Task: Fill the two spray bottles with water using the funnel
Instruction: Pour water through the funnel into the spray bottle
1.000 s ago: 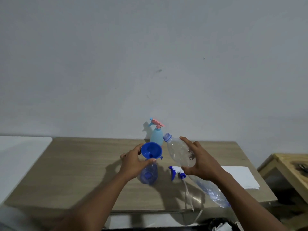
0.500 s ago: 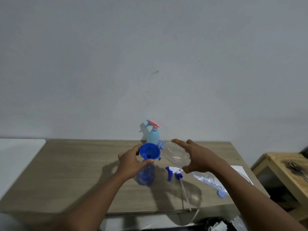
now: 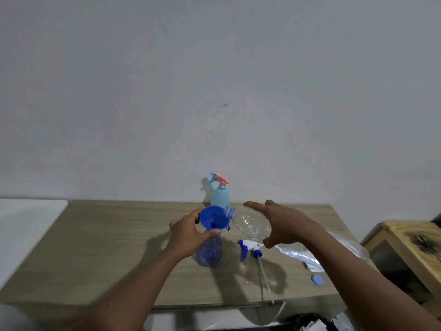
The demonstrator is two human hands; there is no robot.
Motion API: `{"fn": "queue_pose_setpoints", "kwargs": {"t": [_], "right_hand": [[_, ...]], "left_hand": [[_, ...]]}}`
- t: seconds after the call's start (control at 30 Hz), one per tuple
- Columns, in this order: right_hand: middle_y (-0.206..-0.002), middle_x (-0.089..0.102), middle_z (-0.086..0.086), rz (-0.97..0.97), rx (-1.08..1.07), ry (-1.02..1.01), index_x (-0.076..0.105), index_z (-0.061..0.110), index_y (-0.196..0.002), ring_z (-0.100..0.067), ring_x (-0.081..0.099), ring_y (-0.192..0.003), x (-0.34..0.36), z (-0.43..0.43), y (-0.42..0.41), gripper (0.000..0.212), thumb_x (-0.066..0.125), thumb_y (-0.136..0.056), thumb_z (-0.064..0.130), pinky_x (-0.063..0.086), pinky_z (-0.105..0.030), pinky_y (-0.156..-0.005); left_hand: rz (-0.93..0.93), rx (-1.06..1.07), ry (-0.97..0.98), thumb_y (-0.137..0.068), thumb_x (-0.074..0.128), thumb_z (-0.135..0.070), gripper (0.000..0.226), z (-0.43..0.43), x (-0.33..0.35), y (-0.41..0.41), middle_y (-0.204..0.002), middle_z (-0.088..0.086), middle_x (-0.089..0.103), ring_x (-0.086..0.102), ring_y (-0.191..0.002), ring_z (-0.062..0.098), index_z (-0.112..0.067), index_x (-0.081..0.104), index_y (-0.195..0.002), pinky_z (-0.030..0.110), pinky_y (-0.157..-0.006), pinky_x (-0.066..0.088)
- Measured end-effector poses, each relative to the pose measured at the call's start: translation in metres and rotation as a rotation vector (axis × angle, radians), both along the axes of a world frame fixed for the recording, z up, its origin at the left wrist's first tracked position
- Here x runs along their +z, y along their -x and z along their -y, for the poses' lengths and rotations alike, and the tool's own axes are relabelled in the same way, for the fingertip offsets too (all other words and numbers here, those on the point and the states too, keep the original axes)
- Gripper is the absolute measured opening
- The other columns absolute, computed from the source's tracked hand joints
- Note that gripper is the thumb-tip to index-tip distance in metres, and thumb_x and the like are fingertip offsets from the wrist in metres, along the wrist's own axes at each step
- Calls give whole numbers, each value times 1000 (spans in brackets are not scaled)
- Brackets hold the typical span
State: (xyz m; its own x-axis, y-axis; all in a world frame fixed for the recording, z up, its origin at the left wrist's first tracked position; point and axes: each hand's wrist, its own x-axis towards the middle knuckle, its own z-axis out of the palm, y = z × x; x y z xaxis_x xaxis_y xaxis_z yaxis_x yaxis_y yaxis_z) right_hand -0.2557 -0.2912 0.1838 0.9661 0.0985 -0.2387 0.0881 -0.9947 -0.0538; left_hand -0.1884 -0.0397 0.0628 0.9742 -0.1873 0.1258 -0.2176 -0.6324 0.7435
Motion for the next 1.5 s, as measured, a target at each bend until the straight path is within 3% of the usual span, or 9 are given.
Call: {"fn": "queue_pose_setpoints", "kwargs": {"t": [0.33, 0.57, 0.73, 0.87, 1.0, 1.1, 1.2, 1.37, 1.5], "right_hand": [[-128, 50, 3, -19, 5, 29, 11, 55, -149, -20, 56, -96, -2, 3, -2, 114, 86, -66, 34, 49, -31, -72], [-126, 51, 3, 2, 15, 42, 12, 56, -148, -21, 61, -97, -5, 6, -4, 115, 86, -63, 37, 54, -33, -74], [-128, 51, 3, 9, 23, -4, 14, 53, -149, -17, 53, -91, -6, 6, -4, 113, 86, -65, 34, 47, -28, -71], [-123, 50, 7, 28, 7, -104, 11, 61, -142, -19, 60, -97, -14, 12, 0, 111, 81, -59, 35, 57, -38, -79], [-120, 50, 8, 59, 7, -222, 10, 64, -141, -19, 61, -100, -23, 20, 5, 109, 77, -59, 39, 58, -42, -82], [-113, 50, 9, 134, -34, -370, 15, 62, -142, -6, 59, -89, -26, 27, 7, 107, 80, -61, 35, 56, -35, -83], [-113, 53, 5, 275, -111, -526, 21, 59, -143, -7, 61, -89, -32, 39, 9, 105, 84, -65, 31, 54, -23, -81], [-114, 60, -2, 528, -311, -615, 23, 51, -146, -21, 59, -103, -47, 70, 12, 107, 85, -60, 36, 53, -42, -88], [-119, 58, -1, 652, -507, -685, 21, 44, -147, -25, 60, -102, -58, 88, 16, 110, 91, -65, 26, 53, -44, -88]], "left_hand": [[1, -6, -17, -62, 73, -75, 80, 1, -2, -1, -102, -20, 69, 60, -101, 2, -40, 52, -131, 29, -94, 24], [-1, 2, -12, -60, 74, -75, 82, 1, -3, -1, -101, -22, 68, 60, -100, 1, -40, 53, -132, 27, -95, 24], [-21, 10, -26, -58, 72, -79, 85, 1, -6, -3, -103, -23, 68, 60, -101, 3, -41, 53, -131, 27, -92, 25], [-20, 12, -12, -58, 74, -77, 82, 2, -5, -1, -102, -24, 68, 59, -102, 3, -42, 54, -129, 26, -92, 24], [-2, 11, 20, -60, 79, -70, 77, 2, -3, 1, -99, -23, 69, 60, -99, 0, -41, 56, -127, 28, -96, 26], [-3, 8, 23, -59, 79, -70, 76, 2, -4, 0, -98, -23, 69, 60, -98, -3, -41, 56, -126, 29, -97, 26], [-7, -5, 35, -58, 78, -72, 76, 2, -6, -2, -98, -22, 69, 61, -99, -2, -40, 58, -124, 31, -100, 28], [2, -11, 28, -61, 80, -68, 72, 1, -8, -5, -96, -21, 70, 62, -96, 0, -40, 58, -124, 35, -102, 32], [-13, -16, 51, -58, 80, -68, 72, 0, -14, -7, -93, -21, 70, 63, -95, 0, -42, 59, -122, 40, -106, 38]]}}
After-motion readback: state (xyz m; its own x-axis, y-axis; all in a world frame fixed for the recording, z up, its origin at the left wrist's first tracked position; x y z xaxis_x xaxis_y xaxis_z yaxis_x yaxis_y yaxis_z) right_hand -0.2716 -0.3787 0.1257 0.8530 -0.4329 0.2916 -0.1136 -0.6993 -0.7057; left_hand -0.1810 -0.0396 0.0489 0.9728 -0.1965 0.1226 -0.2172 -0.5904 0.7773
